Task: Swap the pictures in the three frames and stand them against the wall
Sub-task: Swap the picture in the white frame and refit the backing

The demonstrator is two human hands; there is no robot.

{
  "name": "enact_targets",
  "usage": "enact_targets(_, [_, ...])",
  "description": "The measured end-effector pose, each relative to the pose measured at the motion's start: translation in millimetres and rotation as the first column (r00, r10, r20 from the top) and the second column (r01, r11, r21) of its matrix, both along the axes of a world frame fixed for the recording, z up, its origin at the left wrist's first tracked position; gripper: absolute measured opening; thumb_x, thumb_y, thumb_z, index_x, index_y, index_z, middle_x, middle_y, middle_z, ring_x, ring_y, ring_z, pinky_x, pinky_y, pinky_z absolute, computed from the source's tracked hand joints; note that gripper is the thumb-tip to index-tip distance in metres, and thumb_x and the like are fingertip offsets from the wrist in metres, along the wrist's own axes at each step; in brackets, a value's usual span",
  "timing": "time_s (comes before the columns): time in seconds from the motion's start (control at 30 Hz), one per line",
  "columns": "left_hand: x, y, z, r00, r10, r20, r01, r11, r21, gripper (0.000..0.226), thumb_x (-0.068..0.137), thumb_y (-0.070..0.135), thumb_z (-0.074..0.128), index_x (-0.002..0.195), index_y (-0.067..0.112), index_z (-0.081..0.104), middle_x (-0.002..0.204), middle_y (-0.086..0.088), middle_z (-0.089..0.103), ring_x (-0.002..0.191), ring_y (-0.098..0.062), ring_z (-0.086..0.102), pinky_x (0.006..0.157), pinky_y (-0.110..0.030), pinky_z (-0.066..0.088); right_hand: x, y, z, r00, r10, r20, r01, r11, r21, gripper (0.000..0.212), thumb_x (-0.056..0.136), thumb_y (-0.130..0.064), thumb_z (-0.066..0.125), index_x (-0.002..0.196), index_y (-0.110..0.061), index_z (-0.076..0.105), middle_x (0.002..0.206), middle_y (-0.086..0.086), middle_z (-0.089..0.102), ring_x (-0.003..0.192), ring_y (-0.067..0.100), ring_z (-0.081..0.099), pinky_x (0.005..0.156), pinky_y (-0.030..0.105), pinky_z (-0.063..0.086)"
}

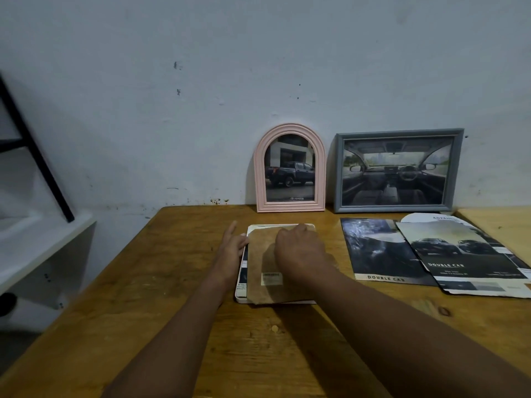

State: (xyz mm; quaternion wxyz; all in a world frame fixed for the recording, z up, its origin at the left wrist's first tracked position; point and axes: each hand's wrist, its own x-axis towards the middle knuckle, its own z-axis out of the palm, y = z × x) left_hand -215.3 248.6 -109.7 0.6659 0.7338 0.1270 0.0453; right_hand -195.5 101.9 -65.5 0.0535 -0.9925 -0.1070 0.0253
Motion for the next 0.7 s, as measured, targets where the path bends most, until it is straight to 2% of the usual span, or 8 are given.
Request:
enact_targets(0.07, [-1, 0, 0, 1.0, 0.003, -0.002, -0.003, 0.999, 0.032, 0.068, 0.09, 0.06, 0.042, 0.154, 0.044, 0.027, 0.159, -0.006, 0.04, 0.135, -0.026, 0.049, 0.1, -0.043, 0.049, 1, 8, 1, 1.0, -0.006, -0.016, 0.006, 1.0, -0.026, 0.062, 0.088, -0.037, 0.069, 0.14, -0.01, 0.049, 0.133, 0.02, 0.049, 0.118, 0.038, 0.053, 0.095, 0.049, 0.052])
enact_targets(0.1, [0, 1, 0, 1.0, 0.001, -0.009, -0.001, 0.999, 0.034, 0.076, 0.081, 0.064, 0.042, 0.154, 0.047, 0.027, 0.16, -0.006, 0.039, 0.141, -0.029, 0.043, 0.109, -0.053, 0.042, 2, 10, 3, 1.0, -0.006, -0.018, 0.005, 0.999, -0.039, 0.061, 0.088, -0.036, 0.069, 0.14, -0.01, 0.05, 0.133, 0.02, 0.05, 0.118, 0.037, 0.054, 0.095, 0.049, 0.052])
enact_targets(0.13, [0, 2, 0, 1.0, 0.001, -0.013, 0.0, 0.999, 0.037, 0.081, 0.076, 0.065, 0.041, 0.154, 0.048, 0.026, 0.16, -0.005, 0.039, 0.143, -0.03, 0.041, 0.113, -0.058, 0.037, 3, 11, 3, 1.0, -0.003, -0.015, 0.003, 0.999, -0.046, 0.059, 0.089, -0.036, 0.069, 0.139, -0.011, 0.051, 0.132, 0.019, 0.051, 0.117, 0.036, 0.054, 0.095, 0.048, 0.052])
enact_targets(0.2, [0, 2, 1, 1.0, -0.008, -0.013, 0.008, 0.998, 0.058, 0.081, 0.077, 0.063, 0.041, 0.155, 0.048, 0.026, 0.161, -0.005, 0.038, 0.144, -0.03, 0.039, 0.115, -0.06, 0.034, 6, 12, 4, 1.0, -0.001, -0.002, 0.001, 0.998, -0.059, 0.055, 0.09, -0.035, 0.068, 0.137, -0.011, 0.052, 0.13, 0.018, 0.052, 0.116, 0.035, 0.055, 0.095, 0.047, 0.052])
enact_targets(0.33, [-1, -2, 0, 1.0, -0.01, 0.005, 0.009, 0.984, 0.179, 0.059, 0.098, 0.047, 0.042, 0.155, 0.043, 0.029, 0.164, -0.003, 0.031, 0.144, -0.031, 0.037, 0.114, -0.059, 0.035, 9, 16, 2, 1.0, -0.013, -0.001, 0.013, 0.997, -0.075, 0.057, 0.088, -0.038, 0.068, 0.135, -0.009, 0.053, 0.128, 0.019, 0.053, 0.115, 0.036, 0.055, 0.095, 0.047, 0.051])
enact_targets(0.5, [-1, -3, -3, 1.0, 0.001, 0.007, -0.003, 0.976, 0.216, 0.065, 0.089, 0.053, 0.041, 0.153, 0.045, 0.031, 0.159, -0.002, 0.039, 0.139, -0.028, 0.043, 0.111, -0.057, 0.039, 11, 14, 8, 1.0, 0.003, 0.003, -0.003, 0.997, -0.078, 0.052, 0.091, -0.035, 0.064, 0.135, -0.01, 0.052, 0.131, 0.017, 0.054, 0.118, 0.033, 0.054, 0.096, 0.046, 0.051])
enact_targets(0.57, [-1, -3, -4, 1.0, -0.008, 0.005, 0.006, 0.978, 0.209, 0.068, 0.084, 0.058, 0.04, 0.151, 0.051, 0.03, 0.16, -0.001, 0.037, 0.14, -0.029, 0.042, 0.11, -0.059, 0.04, 10, 13, 9, 1.0, 0.01, 0.01, -0.009, 0.997, -0.081, 0.051, 0.092, -0.035, 0.064, 0.135, -0.011, 0.052, 0.131, 0.016, 0.055, 0.118, 0.032, 0.054, 0.097, 0.045, 0.05])
enact_targets(0.7, [-5, -5, -4, 0.999, -0.036, 0.033, 0.028, 0.973, 0.23, 0.065, 0.088, 0.059, 0.038, 0.151, 0.055, 0.026, 0.162, 0.001, 0.035, 0.143, -0.03, 0.038, 0.112, -0.061, 0.036, 8, 14, 6, 0.999, -0.001, 0.036, 0.004, 0.997, -0.078, 0.053, 0.091, -0.035, 0.065, 0.135, -0.009, 0.052, 0.129, 0.017, 0.054, 0.114, 0.032, 0.056, 0.095, 0.044, 0.051])
